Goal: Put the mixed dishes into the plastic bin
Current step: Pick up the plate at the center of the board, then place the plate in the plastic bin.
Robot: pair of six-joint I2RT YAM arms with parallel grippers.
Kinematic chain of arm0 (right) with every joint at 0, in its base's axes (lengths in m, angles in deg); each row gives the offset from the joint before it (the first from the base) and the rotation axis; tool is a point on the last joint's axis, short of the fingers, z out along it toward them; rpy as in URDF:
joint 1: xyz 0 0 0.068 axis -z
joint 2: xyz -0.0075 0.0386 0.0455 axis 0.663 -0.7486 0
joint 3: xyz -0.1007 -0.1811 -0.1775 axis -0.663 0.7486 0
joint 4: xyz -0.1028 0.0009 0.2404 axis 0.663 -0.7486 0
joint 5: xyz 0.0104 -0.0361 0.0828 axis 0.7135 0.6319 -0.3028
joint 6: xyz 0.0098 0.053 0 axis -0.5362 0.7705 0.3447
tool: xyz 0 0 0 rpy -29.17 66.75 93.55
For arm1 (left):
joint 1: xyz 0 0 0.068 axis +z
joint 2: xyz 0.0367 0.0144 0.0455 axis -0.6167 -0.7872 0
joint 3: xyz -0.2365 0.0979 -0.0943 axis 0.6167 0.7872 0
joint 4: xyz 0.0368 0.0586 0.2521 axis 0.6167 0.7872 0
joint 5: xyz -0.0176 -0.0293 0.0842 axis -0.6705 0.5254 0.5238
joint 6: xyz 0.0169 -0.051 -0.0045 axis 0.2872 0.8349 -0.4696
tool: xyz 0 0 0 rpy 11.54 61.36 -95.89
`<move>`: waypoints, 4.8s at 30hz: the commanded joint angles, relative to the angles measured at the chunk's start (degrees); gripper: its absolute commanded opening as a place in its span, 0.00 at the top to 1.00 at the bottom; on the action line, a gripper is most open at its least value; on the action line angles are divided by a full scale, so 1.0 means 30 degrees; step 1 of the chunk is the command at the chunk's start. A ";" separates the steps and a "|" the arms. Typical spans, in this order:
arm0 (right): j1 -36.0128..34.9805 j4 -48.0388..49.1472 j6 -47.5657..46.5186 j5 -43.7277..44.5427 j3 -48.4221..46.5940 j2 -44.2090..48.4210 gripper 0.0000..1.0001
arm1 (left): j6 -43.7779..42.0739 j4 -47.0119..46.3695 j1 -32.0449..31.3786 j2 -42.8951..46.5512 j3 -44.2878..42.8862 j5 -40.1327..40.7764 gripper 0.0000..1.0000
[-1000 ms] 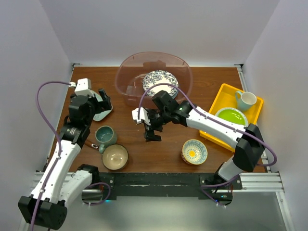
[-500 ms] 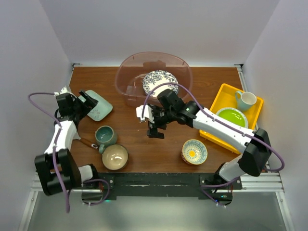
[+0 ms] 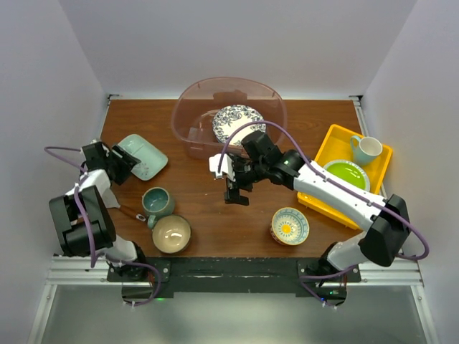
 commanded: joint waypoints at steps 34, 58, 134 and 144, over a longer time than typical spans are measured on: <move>0.2072 0.0180 0.0119 -0.2348 0.0373 0.2514 0.02 | -0.0537 -0.1081 0.0108 -0.0066 -0.3025 0.0284 1.00; 0.3450 0.0004 0.0178 -0.2905 0.0285 0.2690 0.02 | 0.0723 0.0325 0.0109 0.7379 -0.3784 0.2130 1.00; 1.0687 0.4953 1.4883 -0.8060 -0.3204 0.3277 0.02 | 0.0752 -0.4683 -1.3249 0.8349 -0.5544 0.0224 1.00; 1.0716 0.7239 1.6906 -0.8267 -0.1766 0.3217 0.02 | 0.0723 -0.5006 -1.4539 0.7822 -0.5544 0.1104 1.00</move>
